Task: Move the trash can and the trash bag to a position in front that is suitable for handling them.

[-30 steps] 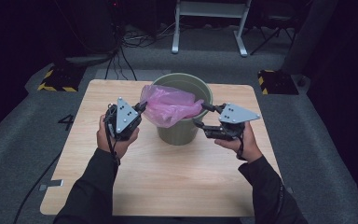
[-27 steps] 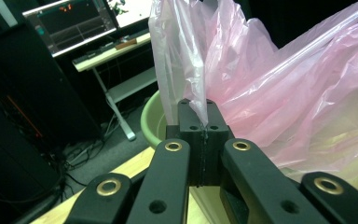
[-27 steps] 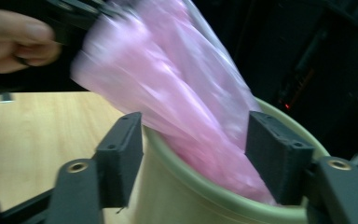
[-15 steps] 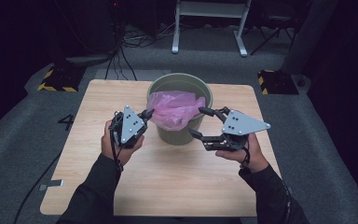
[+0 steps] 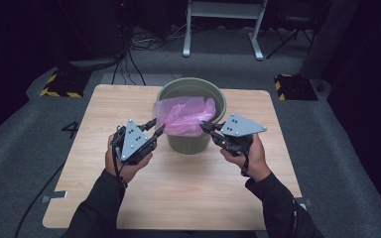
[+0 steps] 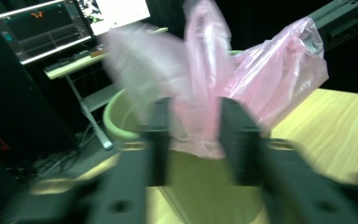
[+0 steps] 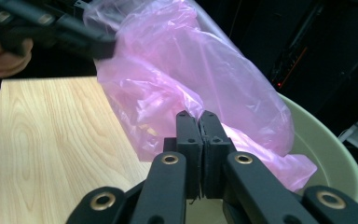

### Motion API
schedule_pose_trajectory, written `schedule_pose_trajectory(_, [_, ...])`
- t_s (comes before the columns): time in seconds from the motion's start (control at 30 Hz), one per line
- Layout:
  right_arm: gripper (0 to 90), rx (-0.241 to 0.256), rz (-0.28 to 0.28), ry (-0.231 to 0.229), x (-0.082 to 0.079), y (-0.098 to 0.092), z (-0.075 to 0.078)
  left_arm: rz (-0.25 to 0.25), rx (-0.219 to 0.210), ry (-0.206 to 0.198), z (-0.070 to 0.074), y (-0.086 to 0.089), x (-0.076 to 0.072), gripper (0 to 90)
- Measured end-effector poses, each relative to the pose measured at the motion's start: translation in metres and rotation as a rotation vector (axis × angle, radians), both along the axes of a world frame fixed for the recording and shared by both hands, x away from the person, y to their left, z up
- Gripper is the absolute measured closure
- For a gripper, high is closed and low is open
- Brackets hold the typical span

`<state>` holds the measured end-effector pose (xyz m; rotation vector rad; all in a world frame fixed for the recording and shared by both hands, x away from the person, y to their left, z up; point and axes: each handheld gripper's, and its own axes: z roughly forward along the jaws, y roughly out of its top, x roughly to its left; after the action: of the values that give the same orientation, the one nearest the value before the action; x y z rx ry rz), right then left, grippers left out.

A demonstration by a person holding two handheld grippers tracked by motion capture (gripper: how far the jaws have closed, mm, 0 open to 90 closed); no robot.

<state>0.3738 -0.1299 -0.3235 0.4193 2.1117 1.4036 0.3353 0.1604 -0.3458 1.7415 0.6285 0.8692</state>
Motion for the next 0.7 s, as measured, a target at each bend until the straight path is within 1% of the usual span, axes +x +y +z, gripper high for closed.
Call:
schedule_pose_trajectory(0.03, [89.1,0.019,-0.004,0.006,-0.001,-0.002,-0.001,0.013,-0.009,0.003,-0.002,0.000,-0.002,47.7])
schedule_pose_trajectory(0.07, [89.1,0.039,-0.006,0.012,-0.002,-0.005,-0.003,0.019,-0.008,0.008,-0.003,0.000,-0.004,37.7])
schedule_pose_trajectory(0.1, [89.1,0.062,-0.007,0.023,-0.003,-0.007,-0.004,0.019,-0.008,0.008,-0.003,0.000,-0.004,34.8])
schedule_pose_trajectory(0.13, [88.9,0.076,-0.006,0.034,-0.004,-0.009,-0.005,0.012,0.009,0.012,-0.005,-0.001,-0.009,32.2])
schedule_pose_trajectory(0.17, [88.3,0.082,-0.008,0.039,-0.005,-0.010,-0.007,0.001,0.017,0.015,-0.005,-0.001,-0.012,28.9])
schedule_pose_trajectory(0.2, [88.3,0.082,-0.008,0.039,-0.005,-0.010,-0.007,0.001,0.017,0.015,-0.005,-0.001,-0.012,27.7])
schedule_pose_trajectory(0.23, [86.6,0.079,-0.017,0.035,-0.006,-0.011,-0.009,0.005,0.040,0.003,-0.003,-0.003,-0.017,27.6])
schedule_pose_trajectory(0.27, [85.4,0.078,-0.016,0.036,-0.007,-0.012,-0.010,0.005,0.040,0.003,-0.003,-0.003,-0.017,27.8])
schedule_pose_trajectory(0.3, [84.2,0.076,-0.015,0.031,-0.007,-0.012,-0.011,-0.013,0.054,-0.001,0.000,-0.005,-0.021,29.9])
schedule_pose_trajectory(0.33, [83.7,0.080,-0.017,0.030,-0.007,-0.012,-0.013,-0.019,0.064,0.002,0.001,-0.007,-0.021,30.9])
schedule_pose_trajectory(0.37, [83.3,0.089,-0.009,0.032,-0.008,-0.013,-0.013,-0.019,0.064,0.002,0.001,-0.007,-0.021,31.0])
schedule_pose_trajectory(0.4, [83.3,0.098,0.000,0.030,-0.008,-0.013,-0.014,-0.031,0.066,0.021,0.003,-0.010,-0.016,31.5])
schedule_pose_trajectory(0.43, [83.4,0.105,-0.001,0.029,-0.009,-0.014,-0.015,-0.030,0.057,0.041,0.002,-0.011,-0.013,31.4])
schedule_pose_trajectory(0.5, [86.6,0.123,0.008,0.024,-0.011,-0.015,-0.016,-0.028,0.022,0.078,-0.002,-0.012,-0.004,30.4])
schedule_pose_trajectory(0.57, [88.3,0.146,0.002,0.035,-0.013,-0.016,-0.018,-0.021,-0.010,0.116,-0.007,-0.012,0.002,27.8])
schedule_pose_trajectory(0.63, [88.9,0.185,0.008,0.056,-0.014,-0.018,-0.020,-0.034,-0.017,0.135,-0.011,-0.016,0.002,26.2])
schedule_pose_trajectory(0.7, [89.1,0.208,0.008,0.072,-0.016,-0.019,-0.022,-0.057,-0.018,0.143,-0.012,-0.022,0.000,23.4])
